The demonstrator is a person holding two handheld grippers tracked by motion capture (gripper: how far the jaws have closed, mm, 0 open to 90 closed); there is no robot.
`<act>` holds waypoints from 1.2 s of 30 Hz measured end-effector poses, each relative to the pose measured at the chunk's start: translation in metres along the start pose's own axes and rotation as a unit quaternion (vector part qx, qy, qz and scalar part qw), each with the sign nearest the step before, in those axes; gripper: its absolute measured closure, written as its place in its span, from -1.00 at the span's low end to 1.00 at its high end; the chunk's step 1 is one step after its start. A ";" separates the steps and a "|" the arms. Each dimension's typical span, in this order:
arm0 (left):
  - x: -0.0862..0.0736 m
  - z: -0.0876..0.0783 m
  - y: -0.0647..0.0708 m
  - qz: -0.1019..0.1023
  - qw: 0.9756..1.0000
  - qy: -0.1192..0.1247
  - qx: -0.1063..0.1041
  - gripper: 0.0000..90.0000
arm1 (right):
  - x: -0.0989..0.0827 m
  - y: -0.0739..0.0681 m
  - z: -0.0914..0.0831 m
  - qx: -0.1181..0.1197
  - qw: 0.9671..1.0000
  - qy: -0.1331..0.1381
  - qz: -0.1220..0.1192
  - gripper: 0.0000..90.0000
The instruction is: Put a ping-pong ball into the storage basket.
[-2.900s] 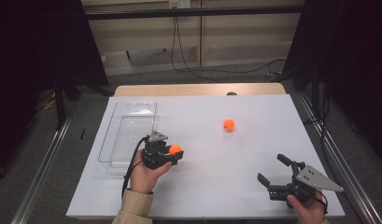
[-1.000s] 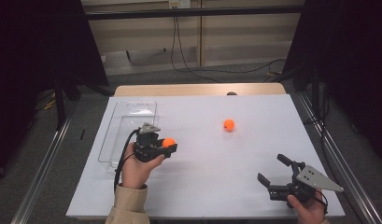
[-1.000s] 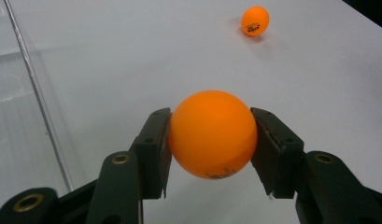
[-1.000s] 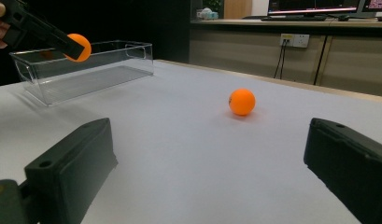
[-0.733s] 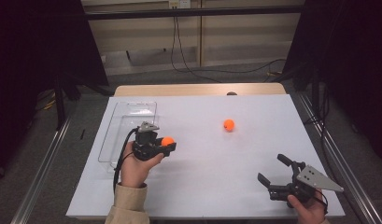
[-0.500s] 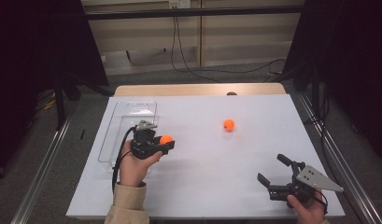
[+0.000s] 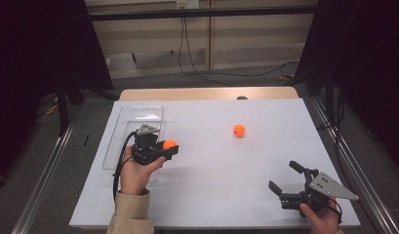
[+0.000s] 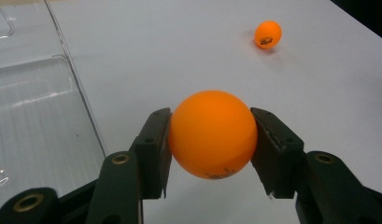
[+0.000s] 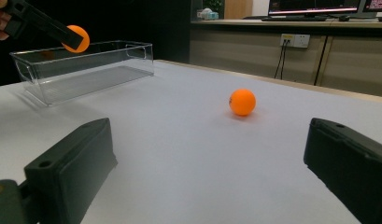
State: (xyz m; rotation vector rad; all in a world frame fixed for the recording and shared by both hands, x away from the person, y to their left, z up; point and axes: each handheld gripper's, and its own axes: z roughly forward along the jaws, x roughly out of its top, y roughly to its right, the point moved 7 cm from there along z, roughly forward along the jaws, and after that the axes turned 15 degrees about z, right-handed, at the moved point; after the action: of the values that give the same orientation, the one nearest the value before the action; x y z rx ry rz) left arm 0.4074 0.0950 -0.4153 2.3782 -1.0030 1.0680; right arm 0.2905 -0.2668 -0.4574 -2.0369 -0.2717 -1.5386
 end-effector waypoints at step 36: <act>-0.003 -0.010 -0.019 -0.003 1.000 0.005 0.030 0.13 | 0.000 -0.001 0.000 0.004 1.000 0.001 -0.002 -0.97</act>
State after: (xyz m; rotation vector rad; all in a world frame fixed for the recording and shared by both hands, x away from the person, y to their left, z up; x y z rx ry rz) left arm 0.4142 0.1149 -0.4118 2.4190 -0.9715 1.1220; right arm 0.2900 -0.2658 -0.4566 -2.0307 -0.2800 -1.5383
